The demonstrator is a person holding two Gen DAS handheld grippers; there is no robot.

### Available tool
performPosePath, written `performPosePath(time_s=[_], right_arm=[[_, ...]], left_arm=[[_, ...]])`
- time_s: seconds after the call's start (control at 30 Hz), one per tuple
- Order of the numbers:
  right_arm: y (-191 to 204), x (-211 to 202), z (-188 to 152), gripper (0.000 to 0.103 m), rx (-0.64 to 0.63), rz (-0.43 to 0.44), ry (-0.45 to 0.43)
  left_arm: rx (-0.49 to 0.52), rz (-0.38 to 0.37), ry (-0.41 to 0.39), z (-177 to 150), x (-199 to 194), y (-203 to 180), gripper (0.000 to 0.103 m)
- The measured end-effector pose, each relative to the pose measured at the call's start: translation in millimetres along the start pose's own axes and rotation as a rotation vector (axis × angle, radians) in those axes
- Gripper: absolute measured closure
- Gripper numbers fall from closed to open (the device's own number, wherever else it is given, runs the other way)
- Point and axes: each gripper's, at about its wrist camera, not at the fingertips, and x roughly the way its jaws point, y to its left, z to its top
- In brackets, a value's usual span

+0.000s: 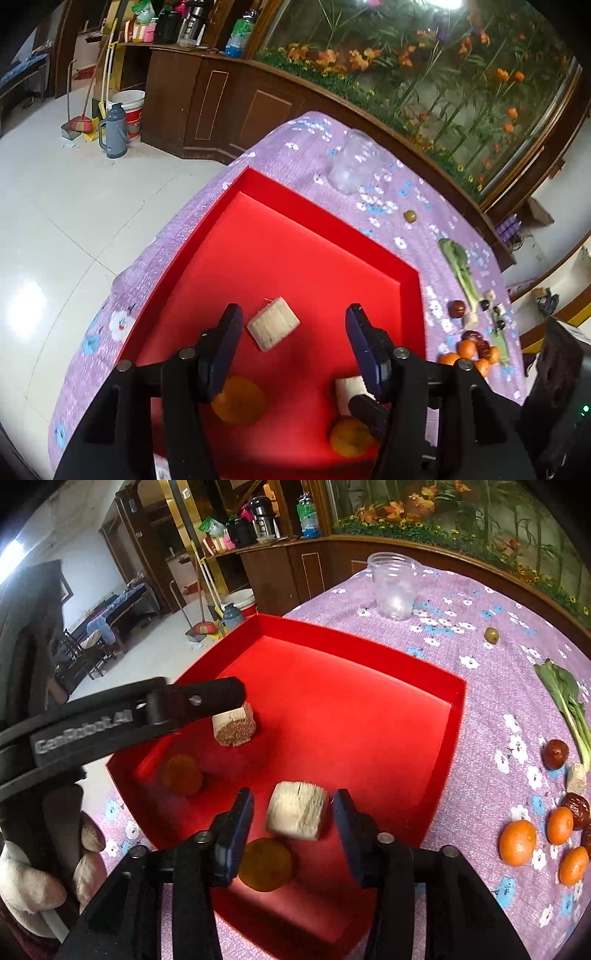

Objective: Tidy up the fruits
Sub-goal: 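Carry the white chunk with the left tool into the red tray and release, then withdraw the left tool from the tray back over the fruits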

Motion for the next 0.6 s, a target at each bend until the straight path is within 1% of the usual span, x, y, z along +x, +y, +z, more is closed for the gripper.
performPosePath(time_s=[0.17,0.23,0.3,0.33,0.43,0.6], right_arm=[[-4,-20,-8,0.051,0.032,0.013,-0.032],[-6,-28,-14,0.05,0.047,0.015,-0.043],[-10,-36,-21,0.044,0.071,0.022,-0.053],[-14,-42,-26,0.043,0.093,0.029,-0.063],[-25,-54,-38,0.042,0.14,0.036,-0.083],[-49,-73,-60,0.041,0.21,0.022,-0.108]], left_arm=[[-0.067,-0.027,-0.044,-13,-24,-1,0.04],[-0.1,-0.044,-0.054,-21,-32,-1,0.038],[-0.129,-0.058,-0.065,-28,-38,-3,0.036],[-0.144,-0.068,-0.074,-34,-42,-5,0.034],[-0.154,-0.08,-0.078,-44,-48,-13,0.033],[-0.13,-0.093,-0.062,-56,-52,-32,0.032]])
